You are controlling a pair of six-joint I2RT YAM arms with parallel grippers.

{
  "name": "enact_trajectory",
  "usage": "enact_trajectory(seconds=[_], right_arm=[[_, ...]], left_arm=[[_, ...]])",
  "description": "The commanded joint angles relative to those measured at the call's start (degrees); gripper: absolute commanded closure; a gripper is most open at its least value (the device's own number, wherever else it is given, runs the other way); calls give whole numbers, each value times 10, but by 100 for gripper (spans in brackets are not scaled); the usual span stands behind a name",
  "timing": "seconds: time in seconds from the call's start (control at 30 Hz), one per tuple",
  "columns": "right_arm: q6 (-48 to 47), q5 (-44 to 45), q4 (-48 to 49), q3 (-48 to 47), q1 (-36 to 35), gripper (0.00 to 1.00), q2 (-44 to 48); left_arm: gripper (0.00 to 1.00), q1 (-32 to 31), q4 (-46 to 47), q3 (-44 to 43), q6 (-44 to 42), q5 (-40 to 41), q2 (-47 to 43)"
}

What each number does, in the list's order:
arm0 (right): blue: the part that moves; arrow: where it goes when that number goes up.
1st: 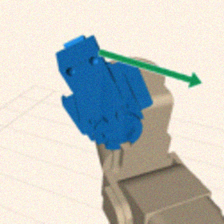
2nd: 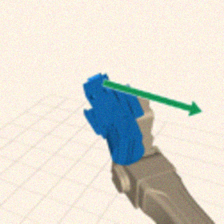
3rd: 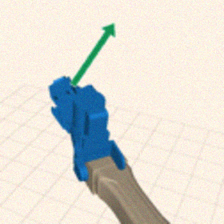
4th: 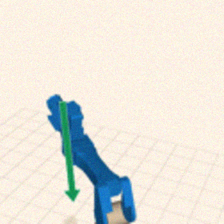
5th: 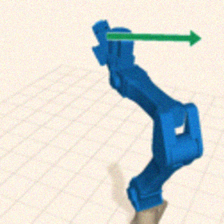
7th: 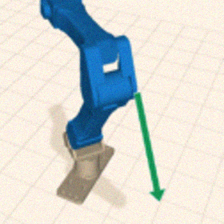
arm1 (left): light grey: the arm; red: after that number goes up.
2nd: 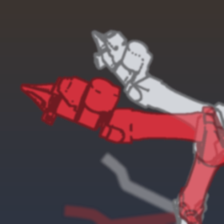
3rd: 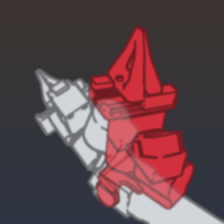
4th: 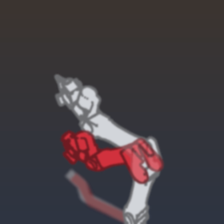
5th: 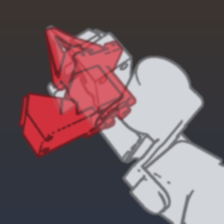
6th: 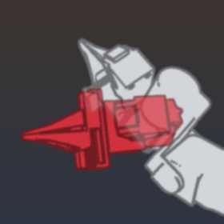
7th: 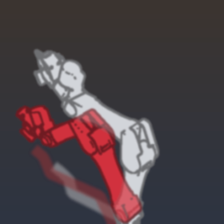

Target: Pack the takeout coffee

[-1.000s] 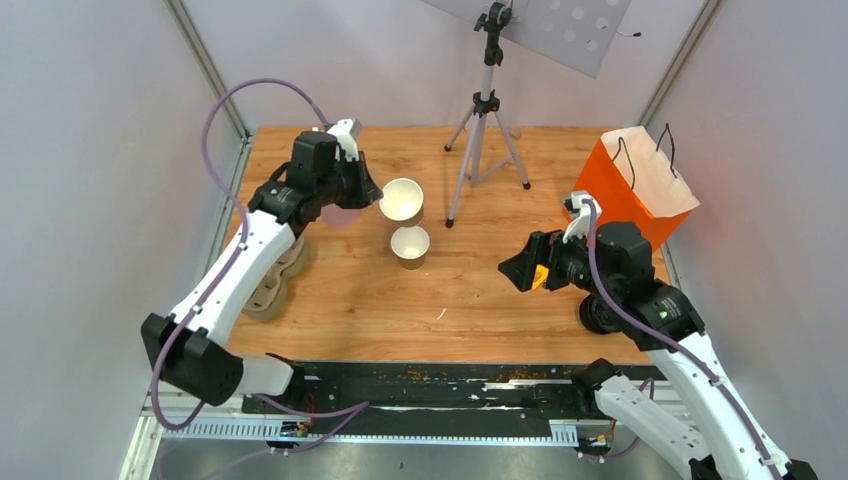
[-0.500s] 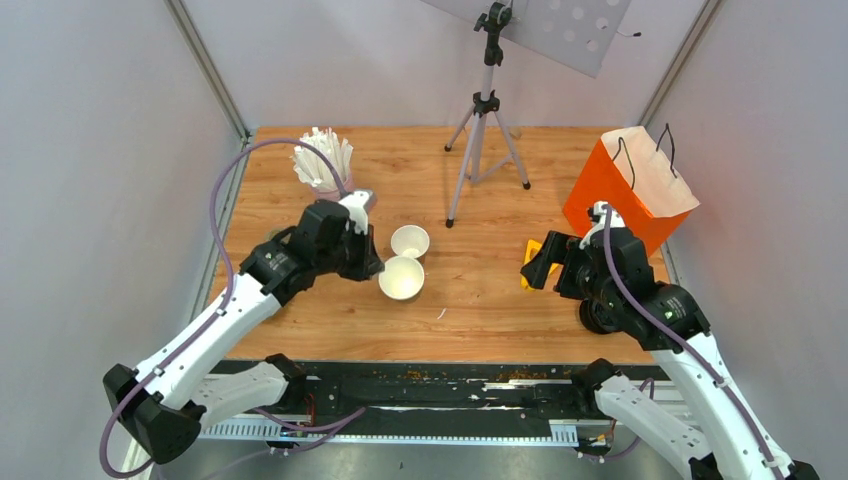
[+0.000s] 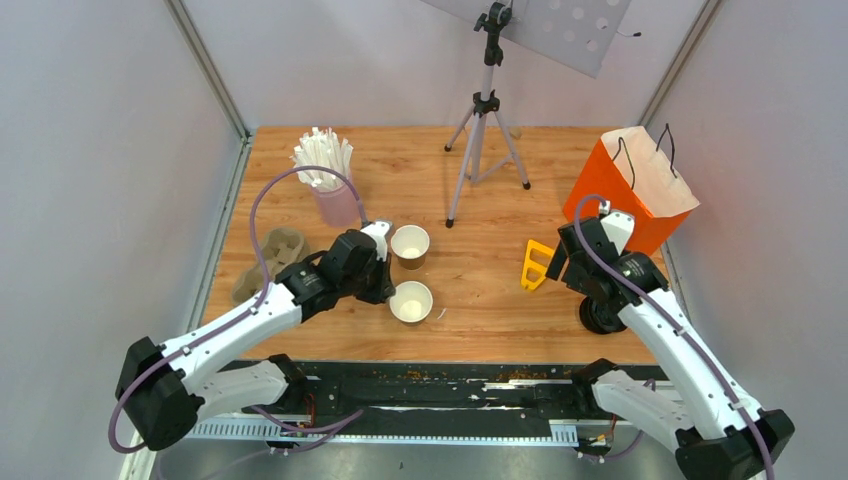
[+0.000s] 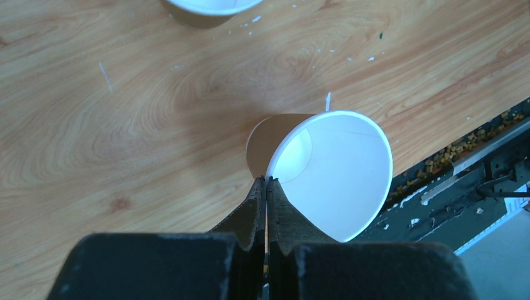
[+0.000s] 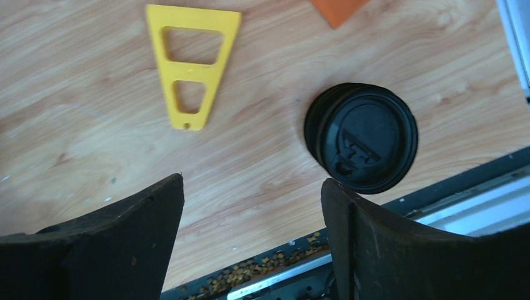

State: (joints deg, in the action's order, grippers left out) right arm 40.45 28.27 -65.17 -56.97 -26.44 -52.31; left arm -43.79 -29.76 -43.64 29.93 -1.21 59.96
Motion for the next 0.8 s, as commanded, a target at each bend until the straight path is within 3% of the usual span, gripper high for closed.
enact_trajectory(seconds=[0.0, 0.37, 0.53, 0.77], right_arm=[[-26, 40, 40, 36, 46, 21, -11], [-89, -69, 148, 106, 228, 49, 28], [-91, -111, 159, 127, 283, 62, 24], [-64, -124, 149, 142, 328, 65, 27]], left_arm=[[100, -12, 82, -4, 2, 5, 11], [96, -28, 121, 22, 15, -23, 48], [80, -28, 102, 9, 8, -22, 39], [55, -28, 27, -60, -22, -26, 14]])
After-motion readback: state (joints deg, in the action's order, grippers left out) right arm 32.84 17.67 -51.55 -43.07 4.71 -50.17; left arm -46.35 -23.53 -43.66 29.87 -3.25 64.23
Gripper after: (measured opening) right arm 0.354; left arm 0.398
